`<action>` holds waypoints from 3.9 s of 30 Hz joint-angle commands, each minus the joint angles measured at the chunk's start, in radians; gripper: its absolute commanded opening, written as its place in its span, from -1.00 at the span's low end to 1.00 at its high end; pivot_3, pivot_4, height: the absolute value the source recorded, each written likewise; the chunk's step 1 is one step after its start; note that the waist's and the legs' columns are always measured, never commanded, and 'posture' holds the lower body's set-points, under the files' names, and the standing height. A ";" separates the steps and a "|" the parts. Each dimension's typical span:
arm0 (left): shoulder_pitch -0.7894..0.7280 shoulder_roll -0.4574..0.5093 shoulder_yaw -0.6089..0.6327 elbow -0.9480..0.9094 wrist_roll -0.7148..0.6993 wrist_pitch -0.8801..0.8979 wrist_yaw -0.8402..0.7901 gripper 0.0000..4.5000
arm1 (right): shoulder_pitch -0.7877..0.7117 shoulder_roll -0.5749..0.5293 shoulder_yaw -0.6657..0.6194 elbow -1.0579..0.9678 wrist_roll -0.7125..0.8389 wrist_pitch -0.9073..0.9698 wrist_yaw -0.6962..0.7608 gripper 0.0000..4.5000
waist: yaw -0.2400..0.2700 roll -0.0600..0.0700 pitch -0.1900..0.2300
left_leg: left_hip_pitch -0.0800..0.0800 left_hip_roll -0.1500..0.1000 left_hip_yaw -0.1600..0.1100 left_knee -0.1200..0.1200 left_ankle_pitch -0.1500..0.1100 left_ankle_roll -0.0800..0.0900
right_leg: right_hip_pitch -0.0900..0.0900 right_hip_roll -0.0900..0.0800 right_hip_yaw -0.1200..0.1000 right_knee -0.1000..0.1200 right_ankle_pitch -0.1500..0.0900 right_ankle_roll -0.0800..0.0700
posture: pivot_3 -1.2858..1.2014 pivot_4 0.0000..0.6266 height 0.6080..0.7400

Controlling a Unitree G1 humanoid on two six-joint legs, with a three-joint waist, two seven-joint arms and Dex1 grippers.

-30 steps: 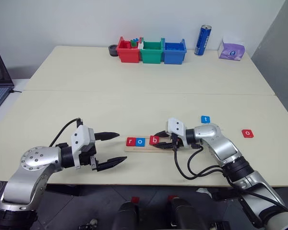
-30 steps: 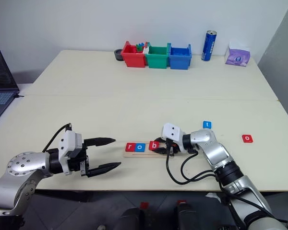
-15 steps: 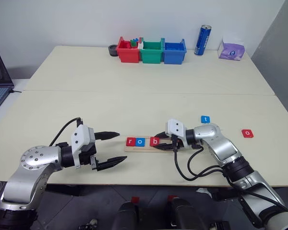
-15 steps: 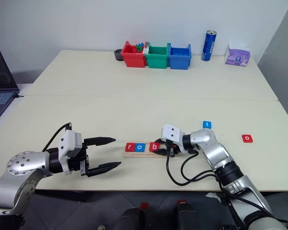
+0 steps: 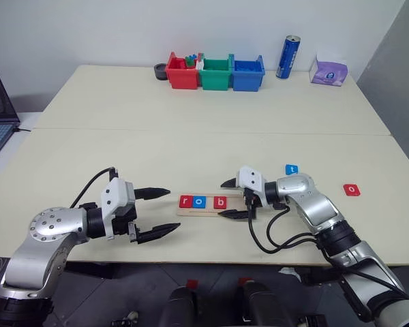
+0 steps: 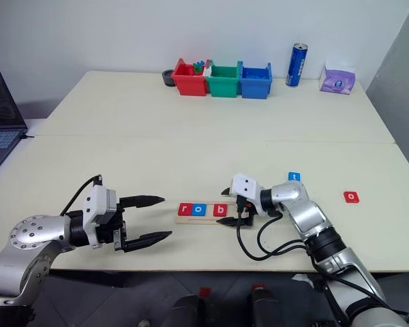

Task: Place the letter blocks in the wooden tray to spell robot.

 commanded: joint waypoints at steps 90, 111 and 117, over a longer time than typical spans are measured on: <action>-0.568 -0.557 -0.483 0.282 0.235 -0.014 0.259 1.00 | 0.471 0.055 -0.765 -0.729 -0.007 0.745 -0.986 0.98 | -0.005 0.005 -0.004 | 0.000 -0.002 0.002 0.000 0.001 -0.001 | 0.000 0.003 0.004 0.000 0.001 0.002 | 0.03 -0.52 1.00; -0.583 -0.567 -0.484 0.310 0.246 -0.039 0.215 1.00 | 0.405 -0.074 -0.804 -0.292 0.112 0.519 -0.853 0.98 | -0.001 0.006 -0.004 | 0.000 -0.003 0.002 0.000 0.001 -0.001 | 0.001 0.003 0.004 0.000 0.001 0.003 | 0.03 -0.52 1.00; -0.591 -0.571 -0.486 0.315 0.245 -0.036 0.213 1.00 | 0.395 -0.102 -0.783 -0.230 0.124 0.497 -0.817 0.98 | -0.001 0.006 -0.004 | 0.001 -0.003 0.002 0.000 0.001 -0.001 | 0.002 0.003 0.004 0.000 0.001 0.003 | 0.03 -0.52 1.00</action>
